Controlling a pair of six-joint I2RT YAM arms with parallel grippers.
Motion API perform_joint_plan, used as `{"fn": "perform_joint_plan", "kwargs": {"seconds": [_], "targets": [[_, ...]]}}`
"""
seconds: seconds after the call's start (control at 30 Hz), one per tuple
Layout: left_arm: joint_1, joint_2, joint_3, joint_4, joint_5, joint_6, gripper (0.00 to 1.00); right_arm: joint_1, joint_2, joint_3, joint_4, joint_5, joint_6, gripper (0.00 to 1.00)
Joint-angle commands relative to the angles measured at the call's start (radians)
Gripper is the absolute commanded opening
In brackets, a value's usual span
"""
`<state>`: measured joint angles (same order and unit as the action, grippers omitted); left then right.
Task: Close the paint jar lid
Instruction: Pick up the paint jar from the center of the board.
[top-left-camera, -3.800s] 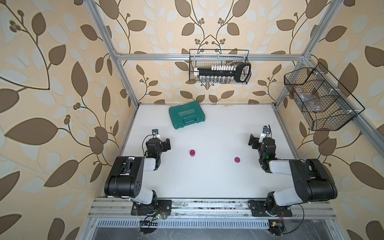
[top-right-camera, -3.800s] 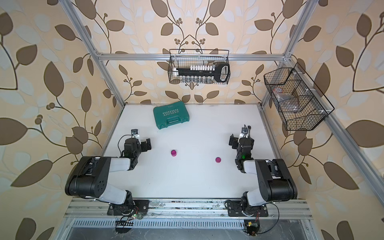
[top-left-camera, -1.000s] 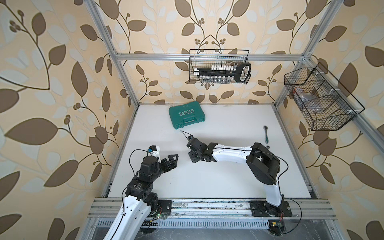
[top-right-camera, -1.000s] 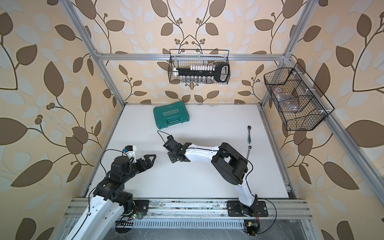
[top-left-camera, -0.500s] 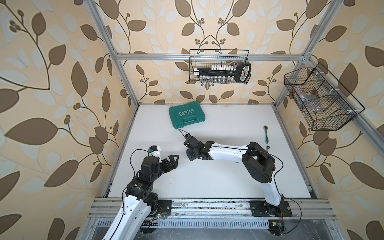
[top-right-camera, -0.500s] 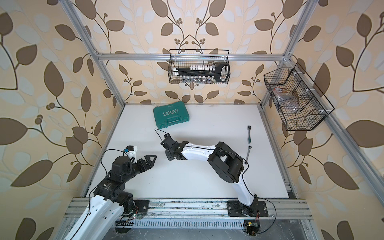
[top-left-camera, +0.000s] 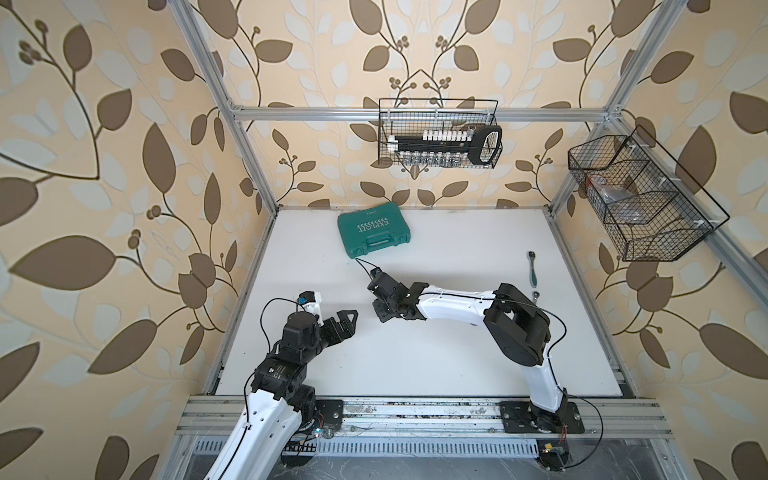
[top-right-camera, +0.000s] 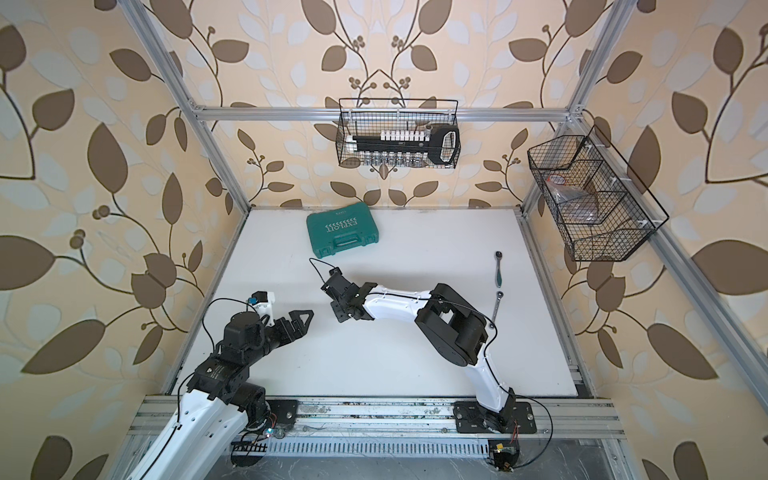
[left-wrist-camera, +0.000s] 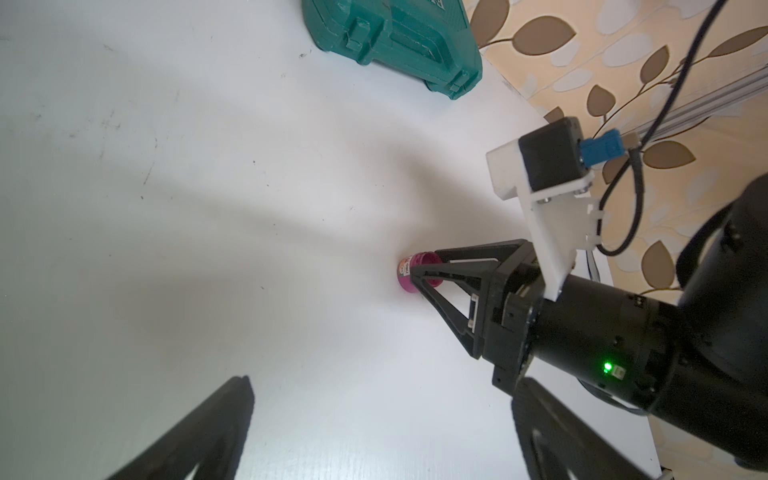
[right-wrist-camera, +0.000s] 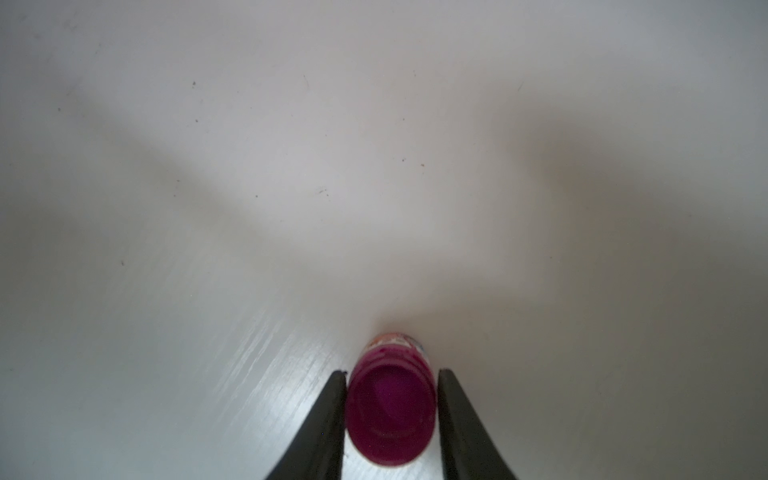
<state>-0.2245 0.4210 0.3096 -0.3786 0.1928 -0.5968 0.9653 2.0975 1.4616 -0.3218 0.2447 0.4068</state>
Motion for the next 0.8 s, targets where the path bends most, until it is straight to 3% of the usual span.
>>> {"fn": "perform_joint_plan", "kwargs": {"seconds": [0.0,0.4,0.6,0.77], "targets": [[-0.013,-0.001,0.008,0.009,-0.018,0.031,0.99,-0.003,0.013,0.015,-0.028,0.025,0.003,0.33],[-0.013,0.014,0.001,0.088,0.04,0.041,0.99,-0.009,-0.073,-0.011,-0.066,0.054,-0.019,0.29],[-0.014,0.096,-0.036,0.344,0.197,0.03,0.99,-0.055,-0.158,-0.046,-0.109,0.022,-0.039,0.29],[-0.061,0.23,-0.07,0.656,0.291,0.03,0.99,-0.124,-0.24,-0.096,-0.146,-0.026,-0.067,0.28]]}}
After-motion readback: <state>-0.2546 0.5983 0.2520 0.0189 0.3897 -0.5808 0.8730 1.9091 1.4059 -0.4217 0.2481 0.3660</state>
